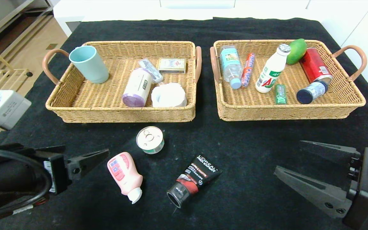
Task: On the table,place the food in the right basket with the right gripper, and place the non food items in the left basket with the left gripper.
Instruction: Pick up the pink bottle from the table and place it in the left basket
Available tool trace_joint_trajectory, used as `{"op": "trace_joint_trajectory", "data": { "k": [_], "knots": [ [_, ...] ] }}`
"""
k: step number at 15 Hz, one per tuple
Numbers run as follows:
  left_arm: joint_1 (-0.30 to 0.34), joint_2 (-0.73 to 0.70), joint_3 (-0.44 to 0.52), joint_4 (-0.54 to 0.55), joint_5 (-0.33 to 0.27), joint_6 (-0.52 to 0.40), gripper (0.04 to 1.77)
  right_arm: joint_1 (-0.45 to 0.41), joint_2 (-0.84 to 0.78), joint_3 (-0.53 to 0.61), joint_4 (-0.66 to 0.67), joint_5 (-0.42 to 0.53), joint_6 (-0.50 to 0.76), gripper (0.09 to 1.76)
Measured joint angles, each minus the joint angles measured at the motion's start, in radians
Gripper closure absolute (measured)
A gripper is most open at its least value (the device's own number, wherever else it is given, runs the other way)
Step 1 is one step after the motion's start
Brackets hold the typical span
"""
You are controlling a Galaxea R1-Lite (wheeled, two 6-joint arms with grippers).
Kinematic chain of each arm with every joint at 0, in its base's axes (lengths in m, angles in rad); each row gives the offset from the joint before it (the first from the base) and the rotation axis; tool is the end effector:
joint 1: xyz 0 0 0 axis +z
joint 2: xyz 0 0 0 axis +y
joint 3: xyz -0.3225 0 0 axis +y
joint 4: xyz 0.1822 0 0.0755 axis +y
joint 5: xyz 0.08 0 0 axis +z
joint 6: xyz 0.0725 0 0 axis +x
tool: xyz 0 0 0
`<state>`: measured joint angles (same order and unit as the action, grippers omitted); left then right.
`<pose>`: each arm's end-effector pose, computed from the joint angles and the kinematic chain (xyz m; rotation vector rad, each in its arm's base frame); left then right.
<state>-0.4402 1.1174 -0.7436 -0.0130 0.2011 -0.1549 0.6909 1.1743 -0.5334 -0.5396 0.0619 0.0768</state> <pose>0.1846 -0.0709 0.2404 -0.0387 0.3603 -0.2091 0.1653 0.1425 0.2336 0.0410 0.1274 0.7478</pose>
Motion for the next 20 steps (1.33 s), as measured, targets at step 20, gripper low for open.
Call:
{"op": "trace_joint_trajectory", "data": {
  "k": [20],
  "knots": [
    [-0.1,0.373,-0.354,0.51,0.077,-0.494,0.09,-0.012,0.009,0.001,-0.001,-0.003,-0.003,0.14]
  ]
}}
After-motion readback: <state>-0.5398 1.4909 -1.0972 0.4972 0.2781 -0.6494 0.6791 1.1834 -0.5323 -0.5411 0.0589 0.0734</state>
